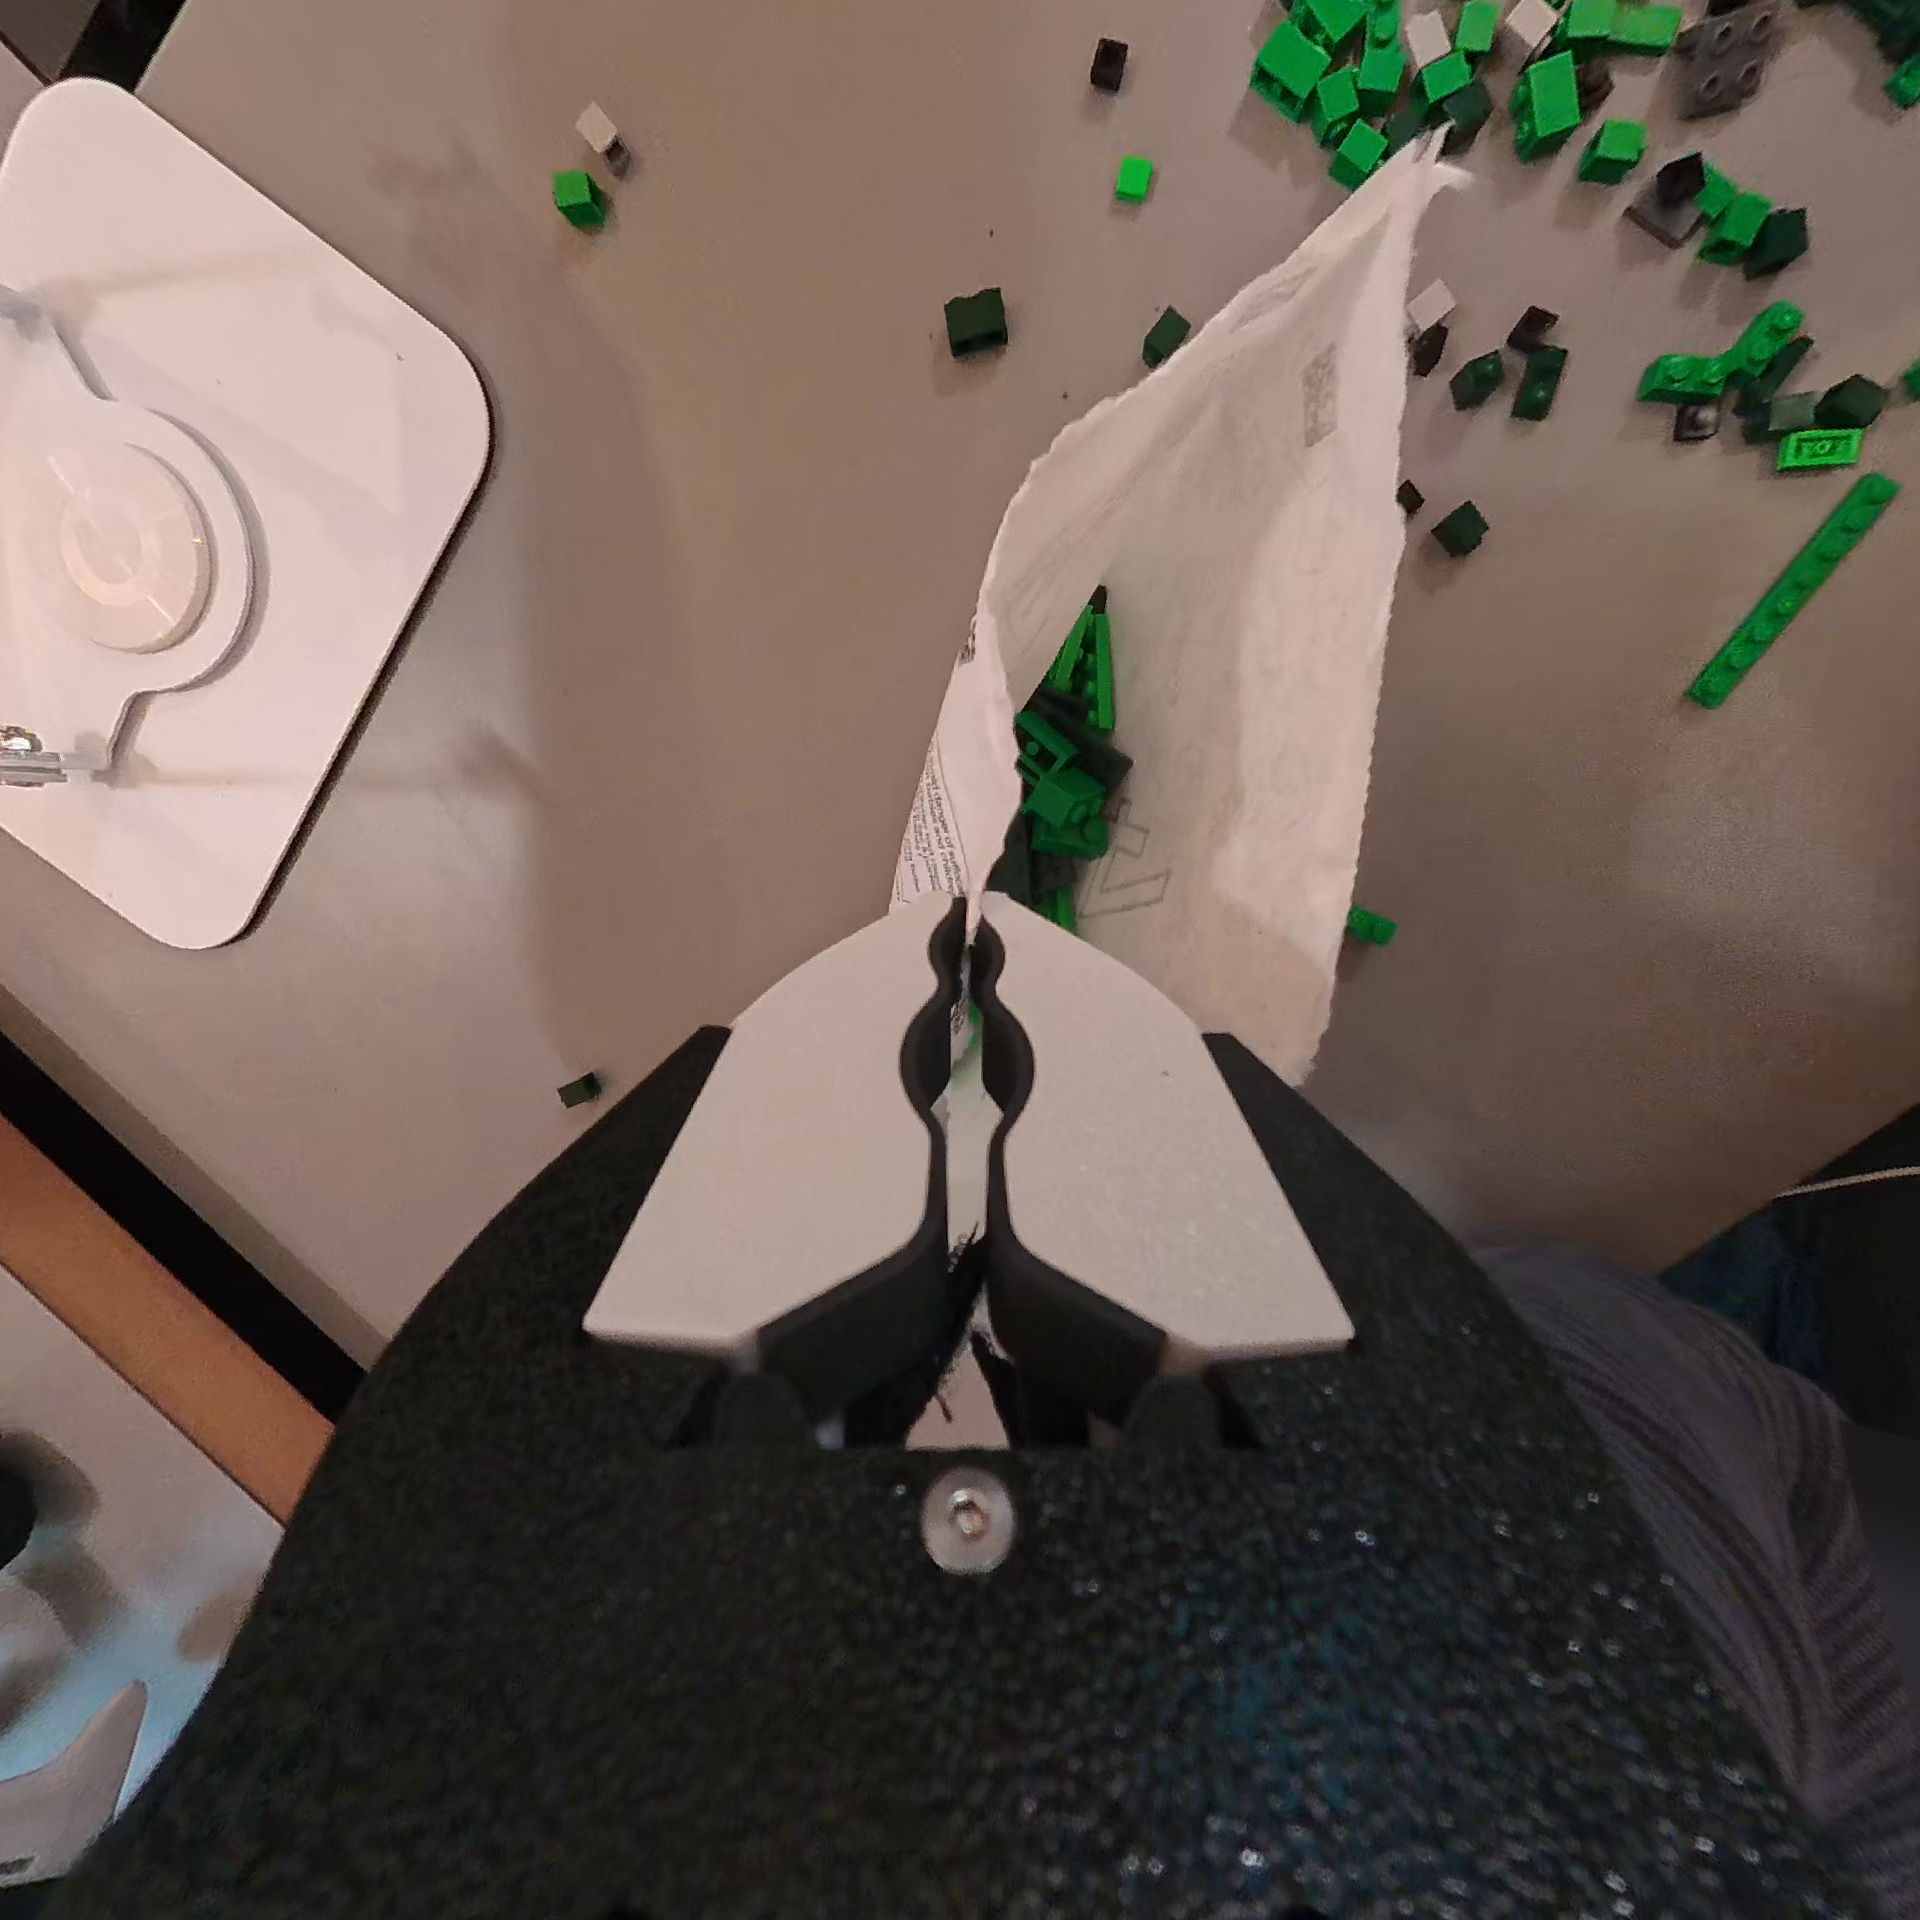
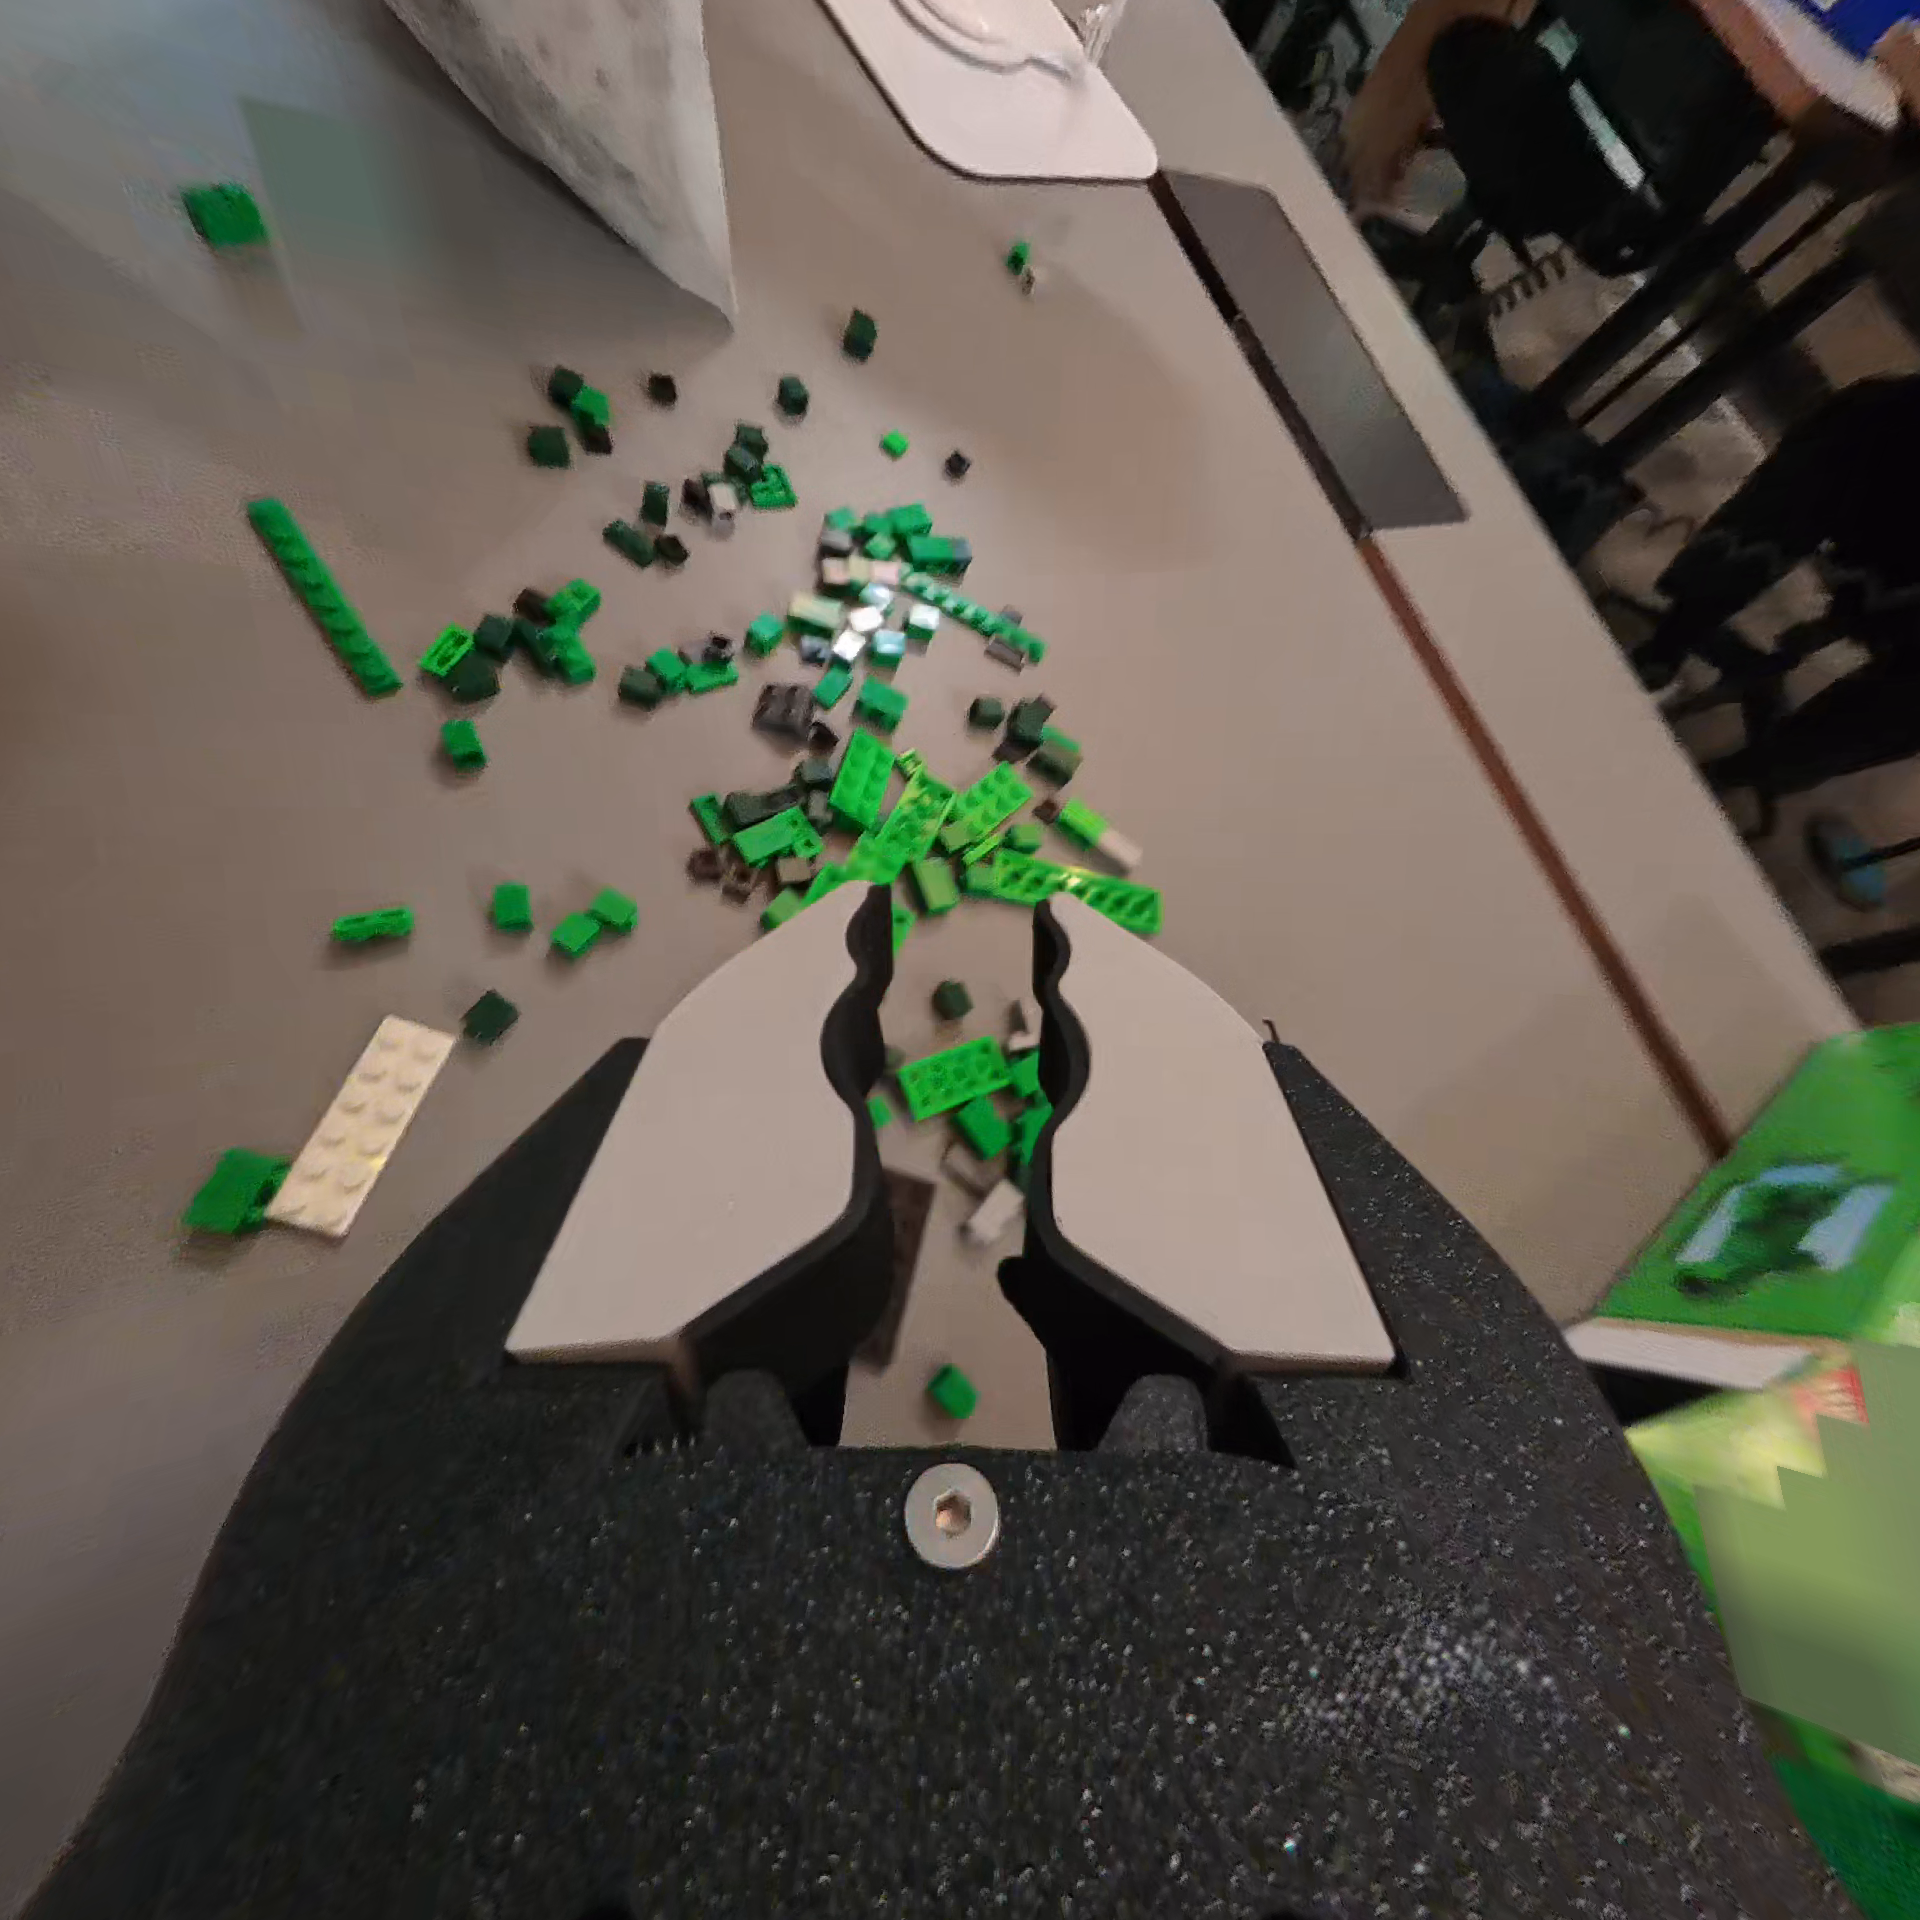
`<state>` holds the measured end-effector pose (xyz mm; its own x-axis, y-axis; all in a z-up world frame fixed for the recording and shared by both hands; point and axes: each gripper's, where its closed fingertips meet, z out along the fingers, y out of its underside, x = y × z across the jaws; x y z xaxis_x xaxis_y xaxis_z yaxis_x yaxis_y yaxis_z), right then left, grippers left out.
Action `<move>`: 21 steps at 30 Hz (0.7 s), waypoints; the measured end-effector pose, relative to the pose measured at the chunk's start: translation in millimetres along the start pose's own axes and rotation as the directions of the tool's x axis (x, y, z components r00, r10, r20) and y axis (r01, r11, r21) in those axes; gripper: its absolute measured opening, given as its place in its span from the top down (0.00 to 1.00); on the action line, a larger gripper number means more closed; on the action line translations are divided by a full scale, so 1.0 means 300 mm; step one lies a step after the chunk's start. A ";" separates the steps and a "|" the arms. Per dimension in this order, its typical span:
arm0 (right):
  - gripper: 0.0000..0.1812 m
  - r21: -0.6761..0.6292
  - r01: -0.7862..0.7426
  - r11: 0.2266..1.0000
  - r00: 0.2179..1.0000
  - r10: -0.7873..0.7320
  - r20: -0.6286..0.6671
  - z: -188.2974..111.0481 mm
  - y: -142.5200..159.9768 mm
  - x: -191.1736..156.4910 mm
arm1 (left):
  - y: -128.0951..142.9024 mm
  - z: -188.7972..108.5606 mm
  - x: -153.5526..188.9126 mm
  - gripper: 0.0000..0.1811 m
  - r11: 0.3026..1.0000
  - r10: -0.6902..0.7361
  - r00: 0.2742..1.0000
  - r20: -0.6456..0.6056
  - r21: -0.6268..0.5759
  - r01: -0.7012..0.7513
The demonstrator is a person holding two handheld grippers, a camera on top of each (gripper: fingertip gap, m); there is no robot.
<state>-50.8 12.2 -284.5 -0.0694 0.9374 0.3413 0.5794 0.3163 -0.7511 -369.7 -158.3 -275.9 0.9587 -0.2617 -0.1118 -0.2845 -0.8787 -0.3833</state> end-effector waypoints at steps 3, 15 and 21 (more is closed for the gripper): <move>0.86 0.001 -0.047 0.999 0.995 0.047 0.083 0.044 0.059 -0.075 | 0.001 -0.002 -0.003 1.00 1.000 -0.006 1.000 0.000 0.005 0.006; 0.90 -0.139 0.126 0.982 0.881 -0.046 0.471 0.366 0.000 -0.329 | -0.001 -0.001 0.009 1.00 1.000 0.013 1.000 -0.006 -0.002 -0.013; 0.91 -0.167 0.056 0.984 0.893 0.025 0.448 0.409 -0.026 -0.335 | -0.004 0.001 0.016 1.00 1.000 0.017 1.000 -0.019 0.002 -0.017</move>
<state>-148.1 -66.6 -382.2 -0.4115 0.9108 0.0326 0.7023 0.3397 -0.6256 -364.7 -158.3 -276.3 0.9534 -0.2846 -0.1007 -0.3011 -0.8733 -0.3831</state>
